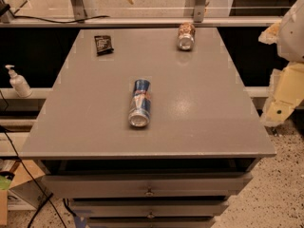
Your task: Place redbull can upright
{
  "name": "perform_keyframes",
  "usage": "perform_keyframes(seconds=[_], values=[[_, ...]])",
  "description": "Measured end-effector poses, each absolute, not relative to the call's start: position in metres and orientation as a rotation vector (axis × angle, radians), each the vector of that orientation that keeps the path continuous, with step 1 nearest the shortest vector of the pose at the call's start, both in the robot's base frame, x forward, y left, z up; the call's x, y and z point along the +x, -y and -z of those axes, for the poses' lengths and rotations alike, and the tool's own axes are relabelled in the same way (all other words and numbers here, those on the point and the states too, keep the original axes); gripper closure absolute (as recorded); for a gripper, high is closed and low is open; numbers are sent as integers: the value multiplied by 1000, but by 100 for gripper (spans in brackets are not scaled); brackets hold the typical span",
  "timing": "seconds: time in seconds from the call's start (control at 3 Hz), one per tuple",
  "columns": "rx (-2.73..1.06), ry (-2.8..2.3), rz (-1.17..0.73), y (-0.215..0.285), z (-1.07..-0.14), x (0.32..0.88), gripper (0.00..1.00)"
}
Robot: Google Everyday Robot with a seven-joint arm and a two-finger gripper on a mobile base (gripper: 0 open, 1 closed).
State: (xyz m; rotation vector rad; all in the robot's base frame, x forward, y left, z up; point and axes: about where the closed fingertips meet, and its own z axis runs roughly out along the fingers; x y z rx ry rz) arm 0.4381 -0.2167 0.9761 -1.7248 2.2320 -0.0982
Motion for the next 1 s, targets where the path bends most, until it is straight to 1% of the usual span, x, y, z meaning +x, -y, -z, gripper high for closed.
perform_keyframes(seconds=[0.33, 0.67, 1.0], values=[[-1722, -2230, 101, 216, -977, 438, 0], [-1618, -2247, -3, 203, -974, 446, 0], [-1395, -2307, -239, 185, -960, 458, 0]])
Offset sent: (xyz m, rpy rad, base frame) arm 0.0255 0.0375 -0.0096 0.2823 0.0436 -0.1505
